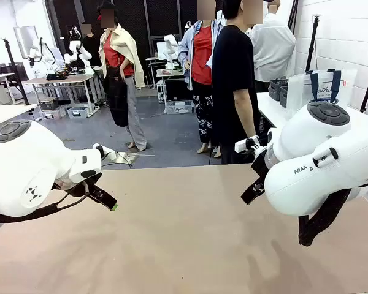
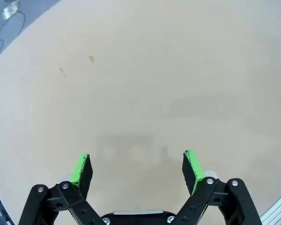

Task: Transfer purchased items from the store into the shopping bag.
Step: Open the Reusable shopping bag in the center of the table.

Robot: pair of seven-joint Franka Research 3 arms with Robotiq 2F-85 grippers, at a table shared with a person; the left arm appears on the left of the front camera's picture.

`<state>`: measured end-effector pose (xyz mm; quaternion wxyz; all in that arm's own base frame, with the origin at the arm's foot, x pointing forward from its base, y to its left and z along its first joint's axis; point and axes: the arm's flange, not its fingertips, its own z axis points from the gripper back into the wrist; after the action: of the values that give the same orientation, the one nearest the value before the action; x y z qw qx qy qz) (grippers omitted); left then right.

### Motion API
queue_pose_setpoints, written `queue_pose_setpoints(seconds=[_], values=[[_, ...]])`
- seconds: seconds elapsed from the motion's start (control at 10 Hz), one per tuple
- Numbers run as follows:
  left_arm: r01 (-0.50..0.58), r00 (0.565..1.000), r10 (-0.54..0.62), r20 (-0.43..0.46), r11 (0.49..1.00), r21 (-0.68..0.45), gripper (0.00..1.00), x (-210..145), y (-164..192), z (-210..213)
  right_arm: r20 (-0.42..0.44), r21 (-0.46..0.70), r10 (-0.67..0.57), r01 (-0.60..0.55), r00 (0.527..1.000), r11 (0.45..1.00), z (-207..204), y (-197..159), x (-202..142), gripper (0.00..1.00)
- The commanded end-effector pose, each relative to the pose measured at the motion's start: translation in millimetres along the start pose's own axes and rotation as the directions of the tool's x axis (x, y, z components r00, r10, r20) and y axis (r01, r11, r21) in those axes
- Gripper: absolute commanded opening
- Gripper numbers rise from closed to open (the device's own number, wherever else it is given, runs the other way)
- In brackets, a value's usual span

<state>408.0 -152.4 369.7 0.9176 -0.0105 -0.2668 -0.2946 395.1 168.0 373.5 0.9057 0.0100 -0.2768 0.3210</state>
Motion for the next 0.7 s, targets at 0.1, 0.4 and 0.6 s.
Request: queue_pose_setpoints(seconds=[0.1, 0.4, 0.6], values=[[0.000, 1.000, 0.000, 0.000, 1.000, 0.000, 1.00, -0.2, -0.1, 0.1, 0.000, 0.000, 0.000, 0.000, 1.000, 1.000, 0.0, 0.0, 0.0, 1.00], [0.000, 1.000, 0.000, 0.000, 1.000, 0.000, 1.00, -0.2, -0.1, 0.1, 0.000, 0.000, 0.000, 0.000, 1.000, 1.000, 0.0, 0.0, 0.0, 1.00], [0.000, 1.000, 0.000, 0.000, 1.000, 0.000, 1.00, -0.2, -0.1, 0.1, 0.000, 0.000, 0.000, 0.000, 1.000, 1.000, 0.0, 0.0, 0.0, 1.00]])
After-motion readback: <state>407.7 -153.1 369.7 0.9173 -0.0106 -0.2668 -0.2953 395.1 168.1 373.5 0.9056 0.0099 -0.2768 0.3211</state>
